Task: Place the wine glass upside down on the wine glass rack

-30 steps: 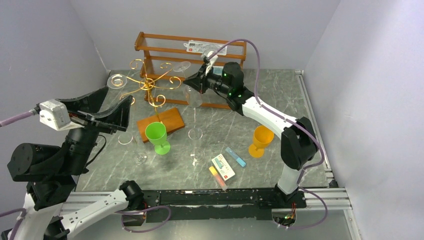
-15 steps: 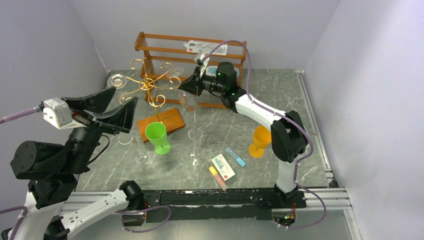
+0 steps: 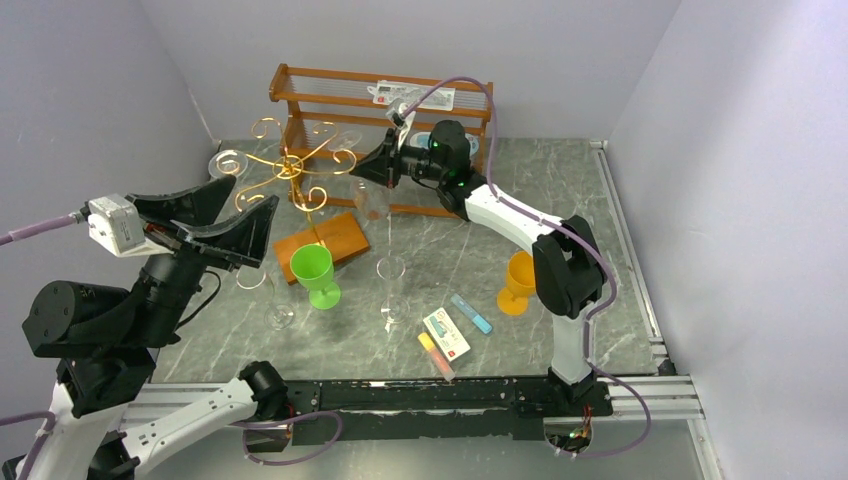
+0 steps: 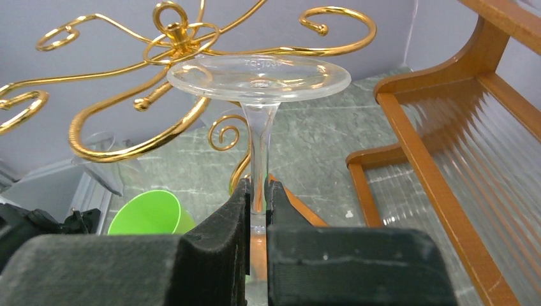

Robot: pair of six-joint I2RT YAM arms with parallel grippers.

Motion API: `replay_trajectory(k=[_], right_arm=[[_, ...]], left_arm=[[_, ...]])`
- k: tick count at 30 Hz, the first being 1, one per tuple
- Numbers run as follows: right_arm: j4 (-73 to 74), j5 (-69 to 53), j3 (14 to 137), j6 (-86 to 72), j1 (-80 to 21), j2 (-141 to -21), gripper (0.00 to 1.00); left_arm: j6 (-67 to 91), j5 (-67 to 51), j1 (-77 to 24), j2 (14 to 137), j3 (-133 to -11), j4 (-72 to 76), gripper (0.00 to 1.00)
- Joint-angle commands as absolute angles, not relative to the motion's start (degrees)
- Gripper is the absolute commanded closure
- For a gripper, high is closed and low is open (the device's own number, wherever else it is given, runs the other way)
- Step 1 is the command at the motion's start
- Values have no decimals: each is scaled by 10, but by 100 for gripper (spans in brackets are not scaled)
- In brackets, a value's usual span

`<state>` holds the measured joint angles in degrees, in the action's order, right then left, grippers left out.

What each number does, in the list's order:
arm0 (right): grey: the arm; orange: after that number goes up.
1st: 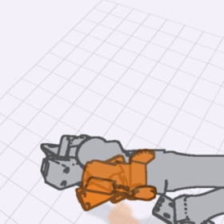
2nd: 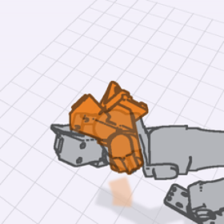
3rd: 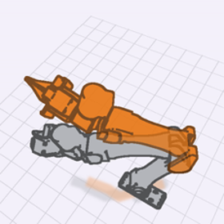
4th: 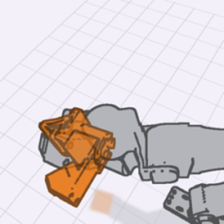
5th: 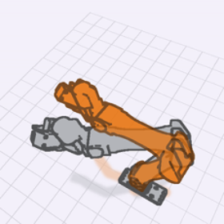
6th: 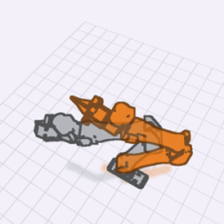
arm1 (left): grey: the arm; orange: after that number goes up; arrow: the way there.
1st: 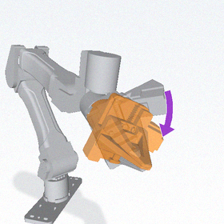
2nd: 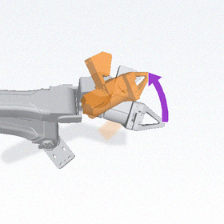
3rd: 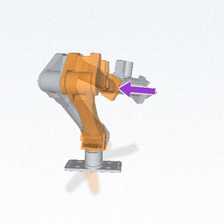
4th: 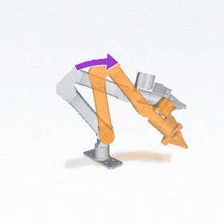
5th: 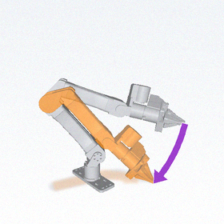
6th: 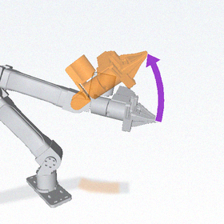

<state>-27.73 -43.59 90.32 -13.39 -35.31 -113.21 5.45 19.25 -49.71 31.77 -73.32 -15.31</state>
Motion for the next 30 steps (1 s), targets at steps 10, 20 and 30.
replay_trajectory(k=[10,20,30], right_arm=[[-402,-355,848,-152,-355,-1085,100],[-363,-427,894,-138,-356,-1114,100],[-297,-459,937,-101,-374,-1135,100]], left_arm=[[63,190,-499,324,-725,-164,15],[68,189,-498,327,-725,-164,15],[70,189,-499,329,-721,-162,15]])
